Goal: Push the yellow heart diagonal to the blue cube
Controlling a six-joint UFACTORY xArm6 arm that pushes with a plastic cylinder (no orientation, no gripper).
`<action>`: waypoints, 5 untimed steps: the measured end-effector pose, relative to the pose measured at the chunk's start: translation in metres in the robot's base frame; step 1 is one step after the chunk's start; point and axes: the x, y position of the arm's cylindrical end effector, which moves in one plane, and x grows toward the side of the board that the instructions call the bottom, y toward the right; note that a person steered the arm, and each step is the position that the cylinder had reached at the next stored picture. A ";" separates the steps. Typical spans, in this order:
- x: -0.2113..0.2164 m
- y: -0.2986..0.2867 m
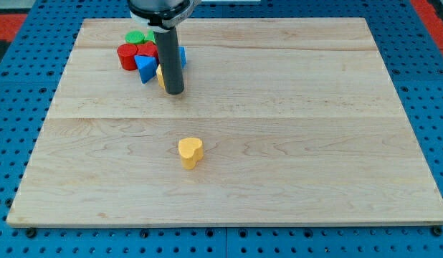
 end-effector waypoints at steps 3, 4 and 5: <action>0.027 0.104; 0.083 0.113; 0.173 0.130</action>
